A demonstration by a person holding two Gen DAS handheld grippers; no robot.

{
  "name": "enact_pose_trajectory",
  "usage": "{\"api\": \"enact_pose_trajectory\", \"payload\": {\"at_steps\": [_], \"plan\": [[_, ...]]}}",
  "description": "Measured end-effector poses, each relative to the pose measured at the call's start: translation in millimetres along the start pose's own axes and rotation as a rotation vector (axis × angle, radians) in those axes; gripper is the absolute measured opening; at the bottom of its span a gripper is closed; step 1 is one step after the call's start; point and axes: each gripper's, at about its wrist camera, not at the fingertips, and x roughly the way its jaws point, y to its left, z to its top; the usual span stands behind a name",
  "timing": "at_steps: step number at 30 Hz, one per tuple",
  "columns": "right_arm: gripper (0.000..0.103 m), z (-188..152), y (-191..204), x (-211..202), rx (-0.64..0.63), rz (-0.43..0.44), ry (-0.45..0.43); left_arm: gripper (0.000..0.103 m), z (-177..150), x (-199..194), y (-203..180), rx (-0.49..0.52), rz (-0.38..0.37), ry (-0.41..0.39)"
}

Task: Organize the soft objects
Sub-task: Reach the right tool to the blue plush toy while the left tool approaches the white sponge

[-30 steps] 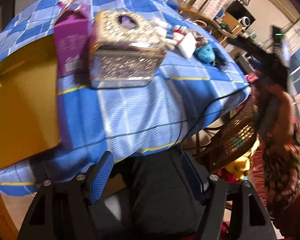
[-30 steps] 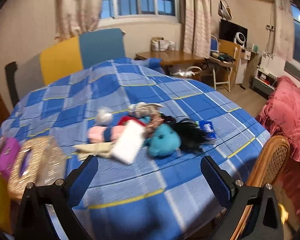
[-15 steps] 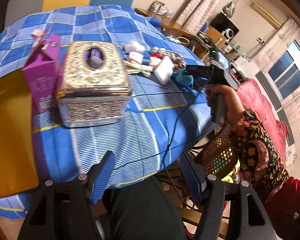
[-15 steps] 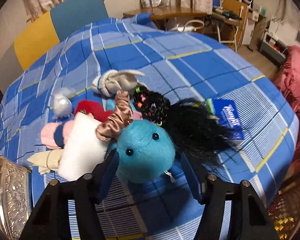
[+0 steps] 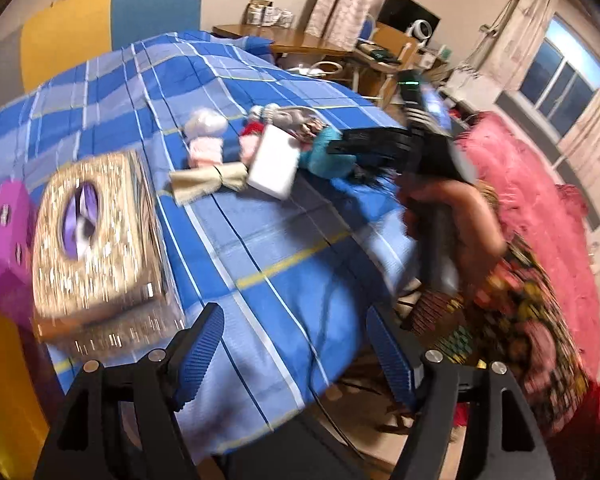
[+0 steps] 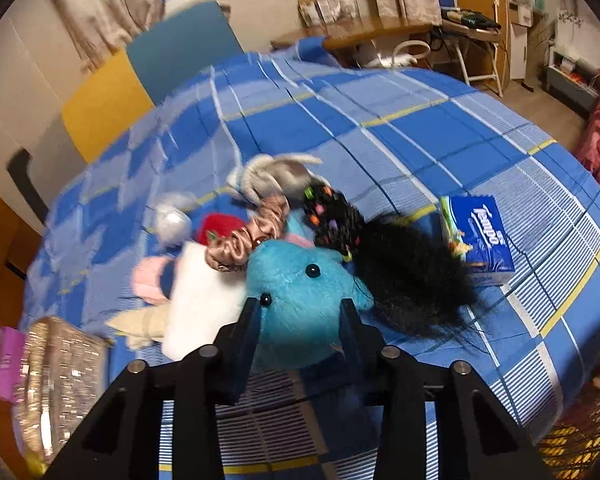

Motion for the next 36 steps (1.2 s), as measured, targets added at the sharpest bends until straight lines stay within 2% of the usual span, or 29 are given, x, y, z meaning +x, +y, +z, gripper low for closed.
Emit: {"api": "enact_pose_trajectory", "payload": {"at_steps": [1, 3, 5, 6, 8, 9, 10, 11, 12, 15, 17, 19, 21, 25, 29, 33, 36], "plan": [[0.004, 0.9, 0.4, -3.3, 0.0, 0.008, -0.017, 0.075, 5.8, 4.3, -0.3, 0.002, 0.008, -0.004], [0.001, 2.7, -1.8, -12.8, 0.009, 0.023, -0.068, 0.075, 21.4, 17.4, 0.3, 0.002, 0.042, 0.009], [0.001, 3.4, -3.8, -11.5, 0.013, 0.019, -0.061, 0.075, 33.6, 30.8, -0.1, 0.007, 0.05, 0.016], [0.001, 3.7, -4.8, -9.4, 0.02, 0.023, -0.05, 0.075, 41.2, 41.1, -0.7, 0.015, 0.084, 0.025], [0.003, 4.1, -0.5, -6.4, -0.004, 0.013, -0.045, 0.075, 51.4, 54.9, 0.8, 0.015, 0.101, 0.035], [0.012, 4.1, 2.3, -4.1, -0.022, -0.005, -0.042, 0.075, 55.8, 60.1, 1.6, 0.009, 0.115, 0.041], [0.046, 3.1, 6.2, -0.1, -0.045, -0.04, -0.031, 0.075, 59.5, 64.1, 2.7, 0.002, 0.129, 0.044], [0.065, 2.1, 11.7, 5.9, -0.07, -0.083, -0.018, 0.075, 65.4, 68.5, 5.2, -0.014, 0.132, 0.04], [0.091, 2.6, 12.8, 9.1, -0.08, -0.096, -0.012, 0.075, 69.1, 70.7, 7.0, -0.022, 0.137, 0.032], [0.091, 1.4, 16.6, 19.3, -0.115, -0.108, 0.015, 0.075, 77.9, 76.0, 11.4, -0.029, 0.167, 0.024], [0.087, 0.4, 19.3, 36.1, -0.139, -0.154, 0.079, 0.075, 81.9, 80.6, 15.1, -0.034, 0.181, 0.028], [0.069, -0.7, 13.5, 51.9, -0.108, -0.113, 0.166, 0.075, 86.3, 85.6, 21.1, -0.05, 0.207, 0.03], [0.06, -0.8, 7.8, 53.0, -0.071, -0.065, 0.189, 0.075, 89.7, 90.7, 24.2, -0.061, 0.205, 0.033], [0.052, 3.4, 3.8, 31.7, -0.064, -0.065, 0.101, 0.075, 98.0, 106.7, 24.0, -0.061, 0.209, 0.045], [0.051, 7.2, -0.5, 8.3, -0.051, -0.085, -0.002, 0.075, 105.9, 130.8, 18.2, -0.03, 0.219, 0.072], [0.051, 9.1, -13.2, -3.0, 0.009, -0.061, -0.033, 0.079, 114.4, 157.4, 12.0, 0.001, 0.224, 0.093], [0.051, 11.8, -16.5, -6.4, 0.051, -0.083, -0.069, 0.079, 119.9, 170.5, 8.5, 0.016, 0.231, 0.092]]}}
